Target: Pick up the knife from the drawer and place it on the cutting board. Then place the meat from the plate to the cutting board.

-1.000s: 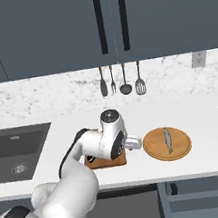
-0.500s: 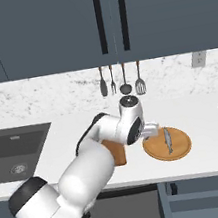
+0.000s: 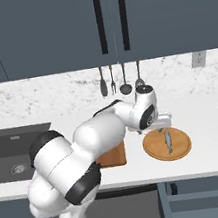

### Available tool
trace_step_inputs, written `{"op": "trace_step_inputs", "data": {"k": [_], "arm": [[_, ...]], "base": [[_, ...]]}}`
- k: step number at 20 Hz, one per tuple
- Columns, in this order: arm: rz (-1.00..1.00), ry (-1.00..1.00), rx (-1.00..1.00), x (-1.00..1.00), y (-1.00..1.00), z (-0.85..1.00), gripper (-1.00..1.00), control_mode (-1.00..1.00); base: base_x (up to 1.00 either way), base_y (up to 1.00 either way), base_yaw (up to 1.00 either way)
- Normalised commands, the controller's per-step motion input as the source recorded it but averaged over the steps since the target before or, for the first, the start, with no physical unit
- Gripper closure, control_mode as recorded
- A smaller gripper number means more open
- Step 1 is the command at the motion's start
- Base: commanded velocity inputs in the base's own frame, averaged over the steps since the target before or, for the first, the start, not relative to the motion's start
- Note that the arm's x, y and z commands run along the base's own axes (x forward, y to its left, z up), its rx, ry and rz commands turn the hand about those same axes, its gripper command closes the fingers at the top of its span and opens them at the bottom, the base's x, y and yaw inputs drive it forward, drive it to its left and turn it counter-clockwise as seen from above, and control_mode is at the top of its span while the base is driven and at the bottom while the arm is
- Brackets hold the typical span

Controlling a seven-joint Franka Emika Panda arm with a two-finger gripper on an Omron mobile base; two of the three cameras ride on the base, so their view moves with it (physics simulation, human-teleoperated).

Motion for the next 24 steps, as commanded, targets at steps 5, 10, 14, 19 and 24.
{"op": "trace_step_inputs", "data": {"k": [5, 10, 14, 19, 24], "arm": [[0.00, 0.00, 0.00, 0.05, -0.72, -0.15, -1.00, -1.00], [0.01, 0.03, 0.00, 0.14, -0.44, -0.38, -1.00, -1.00], [0.01, 0.00, 0.00, 0.16, -0.34, -0.23, -1.00, -1.00], [0.00, 0.00, 0.03, 0.10, -0.26, 0.00, -1.00, -1.00], [0.01, 0.00, 0.00, 0.03, -0.11, -0.13, -1.00, -1.00]], "base": [[0.00, 0.00, 0.00], [0.00, 0.00, 0.00], [0.00, 0.00, 0.00], [0.00, 0.00, 0.00], [0.00, 0.00, 0.00]]}}
